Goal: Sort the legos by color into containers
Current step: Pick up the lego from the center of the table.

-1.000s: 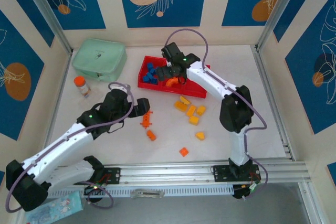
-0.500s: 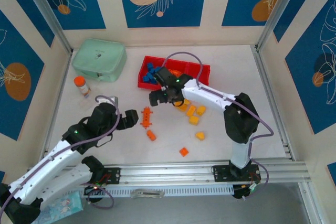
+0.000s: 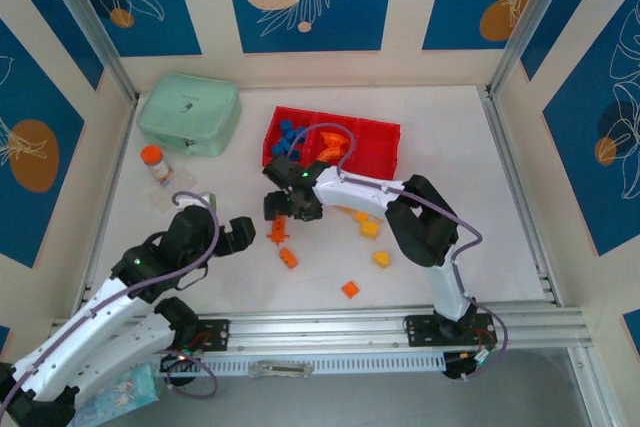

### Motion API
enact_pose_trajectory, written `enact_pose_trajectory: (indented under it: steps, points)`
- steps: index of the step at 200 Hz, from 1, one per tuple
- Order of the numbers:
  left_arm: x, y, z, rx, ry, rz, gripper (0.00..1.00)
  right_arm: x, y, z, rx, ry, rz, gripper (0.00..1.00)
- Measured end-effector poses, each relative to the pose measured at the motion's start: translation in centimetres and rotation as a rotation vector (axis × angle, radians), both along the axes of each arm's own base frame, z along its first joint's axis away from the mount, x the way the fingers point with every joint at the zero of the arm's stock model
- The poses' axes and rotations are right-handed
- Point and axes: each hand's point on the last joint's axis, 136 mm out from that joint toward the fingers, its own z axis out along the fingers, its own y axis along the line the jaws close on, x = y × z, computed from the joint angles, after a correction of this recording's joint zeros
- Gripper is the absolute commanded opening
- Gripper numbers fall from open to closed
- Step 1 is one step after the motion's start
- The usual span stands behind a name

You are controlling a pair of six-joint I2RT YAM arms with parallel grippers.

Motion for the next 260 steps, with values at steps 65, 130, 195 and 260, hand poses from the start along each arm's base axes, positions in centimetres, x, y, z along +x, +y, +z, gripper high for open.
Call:
enact_pose_trajectory:
  steps: [65,130,195,260]
  points:
    - [-0.2,0.5,-0.4,0.007,0.007,0.021,0.99,-0.9,2.3,-1.1,-0.004,0.005,0.006,0.66]
    - [-0.3,0.7,-0.7,0.015,0.014,0.024,0.99,-1.2,2.9,-2.9,-0.045,0.019,0.013,0.50]
    - [-0.3,0.7,-0.7,0.016,0.014,0.023,0.99,-1.0,3.1,-2.7,-0.043,0.005,0.030,0.28]
    - [0.0,0.4,-1.1,0.036,0.031,0.017,0.99,0.3,1.9,1.5,0.011,-0.095,0.042,0.20]
